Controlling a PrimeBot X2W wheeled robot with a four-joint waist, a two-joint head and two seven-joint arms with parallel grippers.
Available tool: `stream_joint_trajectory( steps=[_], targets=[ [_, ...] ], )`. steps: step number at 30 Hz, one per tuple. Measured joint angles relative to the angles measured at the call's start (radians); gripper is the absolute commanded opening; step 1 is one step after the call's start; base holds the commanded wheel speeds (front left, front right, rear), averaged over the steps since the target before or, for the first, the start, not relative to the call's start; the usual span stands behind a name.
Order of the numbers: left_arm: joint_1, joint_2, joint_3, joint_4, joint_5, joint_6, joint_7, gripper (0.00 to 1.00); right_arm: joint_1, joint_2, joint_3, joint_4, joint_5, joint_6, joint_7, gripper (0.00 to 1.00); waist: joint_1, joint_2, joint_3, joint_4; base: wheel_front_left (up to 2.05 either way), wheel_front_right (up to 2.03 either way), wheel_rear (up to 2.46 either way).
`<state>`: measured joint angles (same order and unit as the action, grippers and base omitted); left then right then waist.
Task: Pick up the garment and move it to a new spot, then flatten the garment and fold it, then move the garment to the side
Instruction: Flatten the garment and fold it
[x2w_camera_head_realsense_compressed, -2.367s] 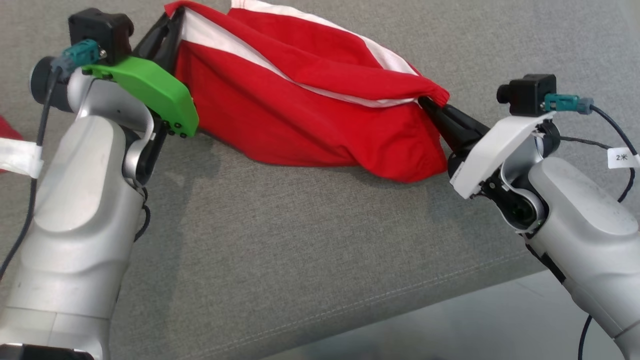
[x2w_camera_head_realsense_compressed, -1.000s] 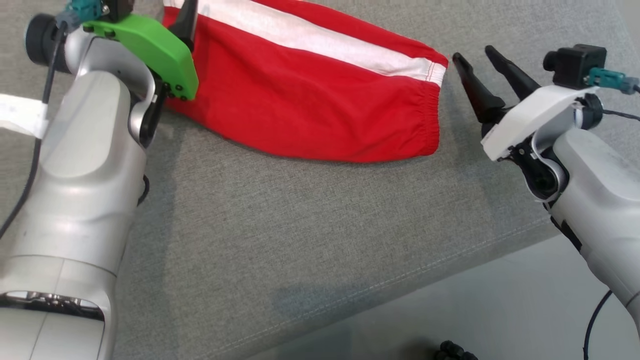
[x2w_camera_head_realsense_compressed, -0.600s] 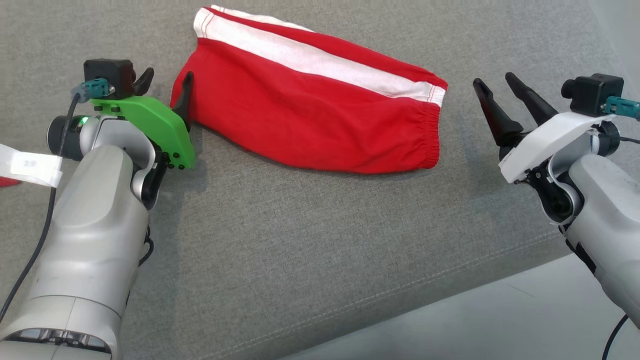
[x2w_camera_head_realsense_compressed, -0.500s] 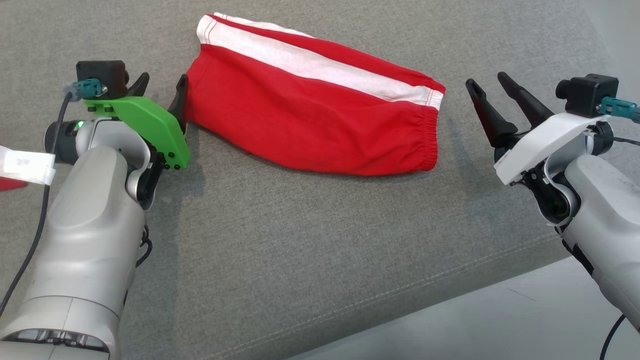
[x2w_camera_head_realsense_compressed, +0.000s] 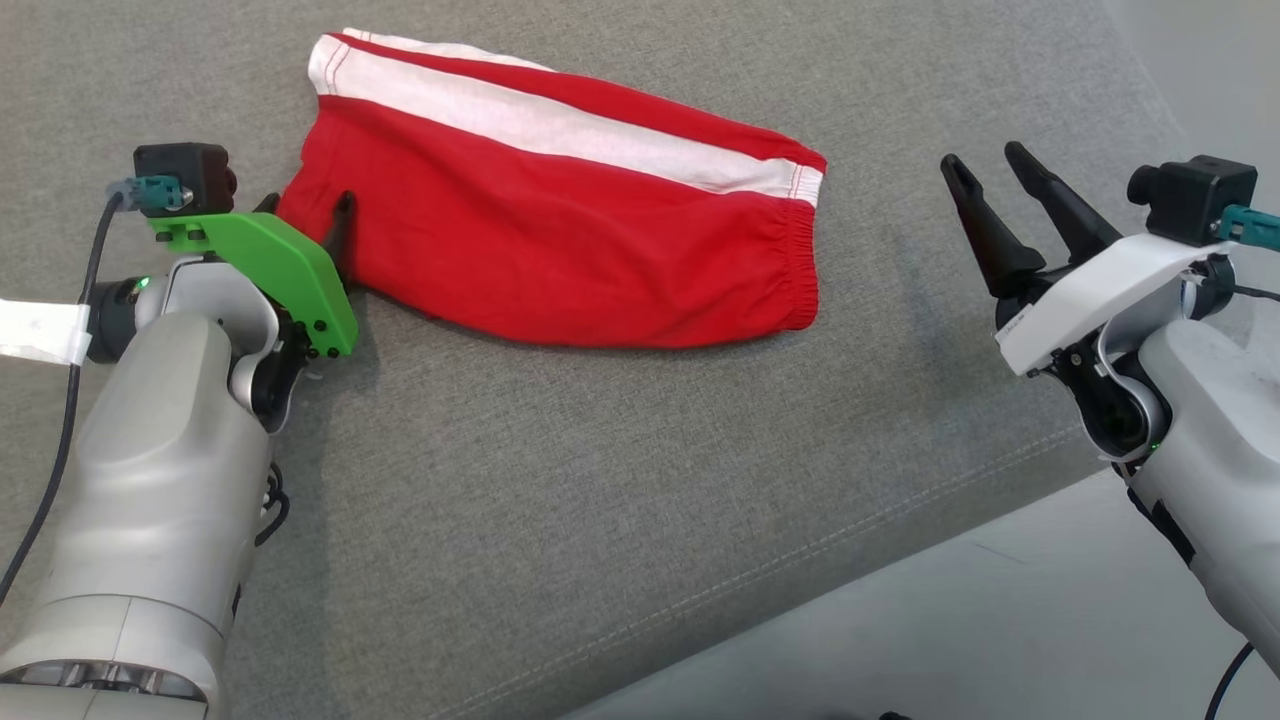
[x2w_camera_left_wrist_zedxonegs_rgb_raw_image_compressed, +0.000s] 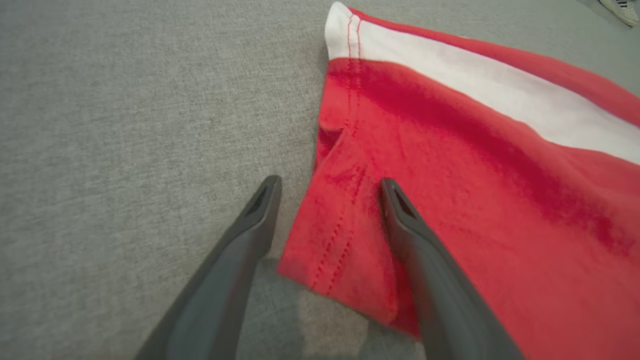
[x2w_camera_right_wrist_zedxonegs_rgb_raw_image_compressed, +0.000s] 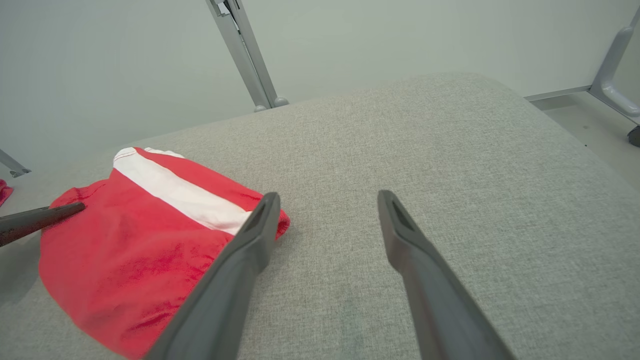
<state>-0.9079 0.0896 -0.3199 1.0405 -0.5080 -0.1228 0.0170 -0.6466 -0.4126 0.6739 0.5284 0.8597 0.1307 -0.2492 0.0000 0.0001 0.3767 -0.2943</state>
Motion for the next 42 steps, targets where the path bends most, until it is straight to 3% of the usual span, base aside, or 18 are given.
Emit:
stream_joint_trajectory(
  steps=[4, 5, 7, 8, 9, 10, 19, 26, 35, 42],
  targets=[
    [-0.001, 0.005, -0.004, 0.013, 0.000, 0.000, 0.002, 1.00, 0.016, -0.002, -0.020, -0.010, -0.009, 0.000, 0.000, 1.00, 0.0000, 0.0000, 0.007, -0.010, 0.00, 0.00, 0.00],
    [-0.001, 0.007, -0.005, 0.014, 0.000, 0.000, 0.001, 0.95, 0.019, -0.002, -0.023, -0.013, -0.009, 0.000, 0.000, 1.00, 0.0000, 0.0000, 0.007, -0.011, 0.00, 0.00, 0.00],
    [-0.002, 0.007, -0.006, 0.018, 0.000, 0.000, 0.002, 0.42, 0.022, 0.000, -0.027, -0.019, -0.017, 0.000, 0.000, 1.00, 0.0000, 0.0000, 0.007, -0.012, 0.00, 0.00, 0.00],
    [-0.003, 0.007, -0.008, 0.019, 0.000, 0.000, 0.002, 0.23, 0.022, 0.001, -0.028, -0.023, -0.018, 0.000, 0.000, 1.00, 0.0000, 0.0000, 0.007, -0.013, 0.00, 0.00, 0.00],
    [-0.003, 0.006, -0.010, 0.021, 0.000, 0.000, 0.005, 0.04, 0.022, 0.002, -0.028, -0.027, -0.021, 0.000, 0.000, 1.00, 0.0000, 0.0000, 0.006, -0.013, 0.00, 0.00, 0.00],
    [-0.003, 0.006, -0.013, 0.024, 0.000, 0.000, 0.005, 0.00, 0.023, 0.005, -0.028, -0.030, -0.025, 0.000, -0.001, 1.00, 0.0000, 0.0000, 0.005, -0.013, 0.00, 0.00, 0.00],
    [0.008, -0.028, -0.045, 0.010, -0.012, -0.002, -0.021, 0.00, 0.068, 0.001, -0.057, -0.042, -0.046, 0.000, -0.001, 1.00, 0.0000, 0.0000, -0.021, -0.005, 0.00, 0.00, 0.00],
    [0.082, -0.045, -0.052, -0.051, -0.066, -0.002, -0.109, 0.00, 0.117, -0.005, -0.091, -0.043, -0.060, 0.000, -0.001, 1.00, 0.0000, 0.0000, -0.054, 0.028, 0.00, 0.00, 0.00],
    [0.235, -0.058, 0.023, -0.068, -0.163, -0.002, -0.236, 0.00, 0.169, -0.018, -0.123, -0.053, -0.066, 0.000, -0.001, 1.00, 0.0000, 0.0000, -0.095, 0.098, 0.00, 0.00, 0.00],
    [0.331, -0.067, 0.055, -0.105, -0.215, -0.002, -0.257, 0.00, 0.202, -0.027, -0.128, -0.063, -0.072, 0.000, -0.001, 1.00, 0.0000, 0.0000, -0.127, 0.161, 0.00, 0.00, 0.00]
  ],
)
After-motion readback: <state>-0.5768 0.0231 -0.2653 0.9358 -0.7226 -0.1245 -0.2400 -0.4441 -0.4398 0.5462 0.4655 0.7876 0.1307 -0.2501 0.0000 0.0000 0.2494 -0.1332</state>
